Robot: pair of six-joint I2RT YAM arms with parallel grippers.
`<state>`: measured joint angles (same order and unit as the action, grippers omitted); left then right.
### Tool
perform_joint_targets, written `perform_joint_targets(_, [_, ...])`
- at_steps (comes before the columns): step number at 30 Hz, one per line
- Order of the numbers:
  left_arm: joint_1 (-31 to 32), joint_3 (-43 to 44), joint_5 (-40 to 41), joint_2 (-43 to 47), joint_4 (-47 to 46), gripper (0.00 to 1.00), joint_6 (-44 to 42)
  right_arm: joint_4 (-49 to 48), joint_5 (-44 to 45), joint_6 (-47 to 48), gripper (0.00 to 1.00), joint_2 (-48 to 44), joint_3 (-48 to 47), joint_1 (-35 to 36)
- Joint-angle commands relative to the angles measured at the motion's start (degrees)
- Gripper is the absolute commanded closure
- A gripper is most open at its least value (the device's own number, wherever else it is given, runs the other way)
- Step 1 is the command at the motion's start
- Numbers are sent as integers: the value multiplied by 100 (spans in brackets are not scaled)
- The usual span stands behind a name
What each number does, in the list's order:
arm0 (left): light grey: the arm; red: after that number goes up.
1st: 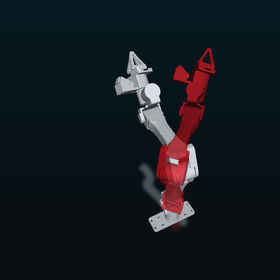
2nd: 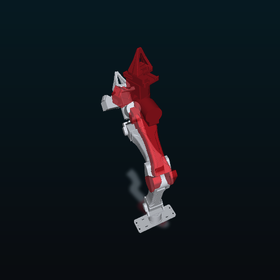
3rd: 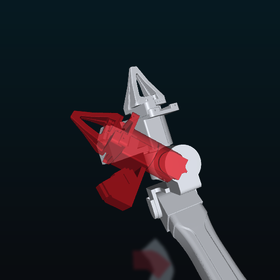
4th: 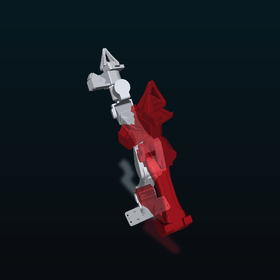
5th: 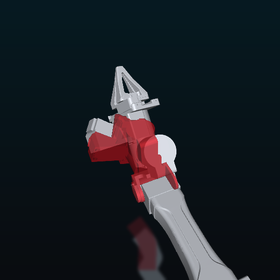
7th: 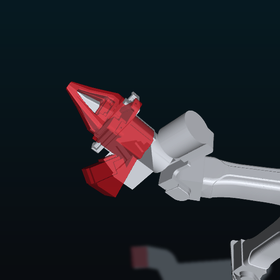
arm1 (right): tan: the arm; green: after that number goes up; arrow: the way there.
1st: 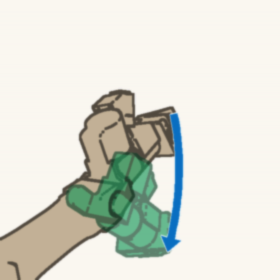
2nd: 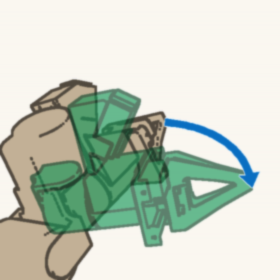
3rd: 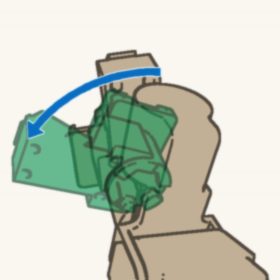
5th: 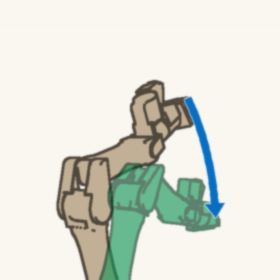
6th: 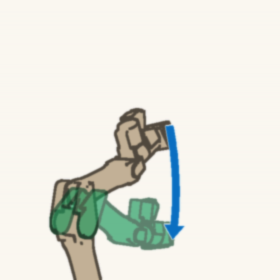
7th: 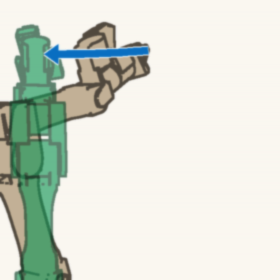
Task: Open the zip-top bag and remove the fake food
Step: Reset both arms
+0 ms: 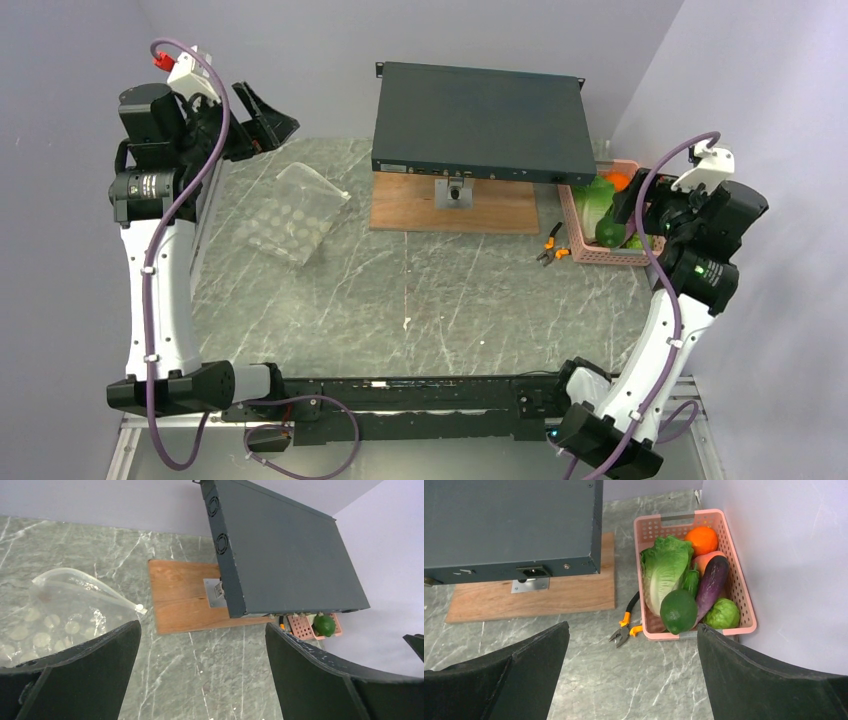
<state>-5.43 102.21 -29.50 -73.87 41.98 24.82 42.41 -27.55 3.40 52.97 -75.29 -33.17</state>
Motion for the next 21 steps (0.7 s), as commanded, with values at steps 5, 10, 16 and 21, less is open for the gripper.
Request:
perform_joint_targets(5, [9,71,230,42,94,0,-258,-197,78,-246,0,73,-236,-7])
perform_joint_targets(10, [8,71,229,-21,79,0,-317,-253,98,-329,0,97,-203,-6])
perform_joint_targets(16, [7,61,168,-84,14,0,-336,-293,136,-331,0,170,-248,-5])
perform_joint_targets(21, [9,29,194,-77,6,0,-404,-394,-196,-456,0,149,-235,-5])
